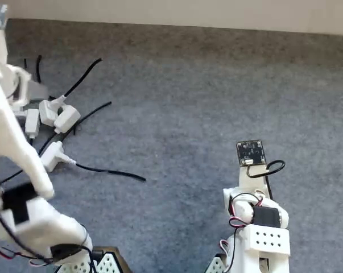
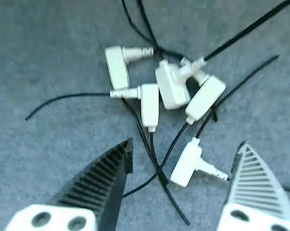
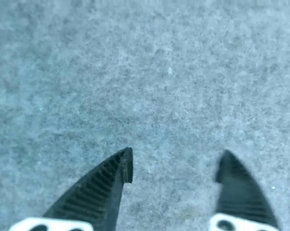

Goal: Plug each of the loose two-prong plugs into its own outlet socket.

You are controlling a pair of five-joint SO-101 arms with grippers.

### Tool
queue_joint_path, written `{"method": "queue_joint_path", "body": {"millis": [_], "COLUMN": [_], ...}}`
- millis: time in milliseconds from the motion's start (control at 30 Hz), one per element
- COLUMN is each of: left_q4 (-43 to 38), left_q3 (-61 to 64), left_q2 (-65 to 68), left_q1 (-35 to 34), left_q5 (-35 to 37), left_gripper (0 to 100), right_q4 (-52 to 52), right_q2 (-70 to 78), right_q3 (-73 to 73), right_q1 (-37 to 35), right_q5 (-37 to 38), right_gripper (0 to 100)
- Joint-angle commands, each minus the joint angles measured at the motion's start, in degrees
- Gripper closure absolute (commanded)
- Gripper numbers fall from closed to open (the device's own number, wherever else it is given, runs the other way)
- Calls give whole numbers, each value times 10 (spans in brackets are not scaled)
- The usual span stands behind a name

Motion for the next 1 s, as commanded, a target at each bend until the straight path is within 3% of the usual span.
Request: {"method": "queue_joint_path", "body": {"millis": [0, 167, 267, 433, 533, 600, 700, 967], "left_q4": [-9, -20, -66, -302, -455, -515, -519, -511], "left_q3": [14, 182, 349, 708, 928, 1040, 1135, 1280], "left_q2": [-149, -289, -369, -567, -717, -807, -901, -996], "left_q1": [94, 173, 193, 196, 217, 231, 245, 247], "left_q5": [23, 25, 38, 79, 87, 87, 87, 87], "left_gripper": [725, 1000, 988, 994, 993, 993, 994, 994], "right_q4": [17, 47, 45, 44, 46, 45, 59, 29], "right_q2": [-10, -10, -10, -49, -134, -211, -329, -313], "right_q3": [-46, -80, -80, -78, -28, 22, 80, 109], "right_q1": [3, 4, 4, 4, 4, 1, 3, 0], "right_q5": [2, 2, 2, 2, 4, 6, 6, 2], "right_gripper": [998, 993, 991, 991, 991, 991, 991, 991]}}
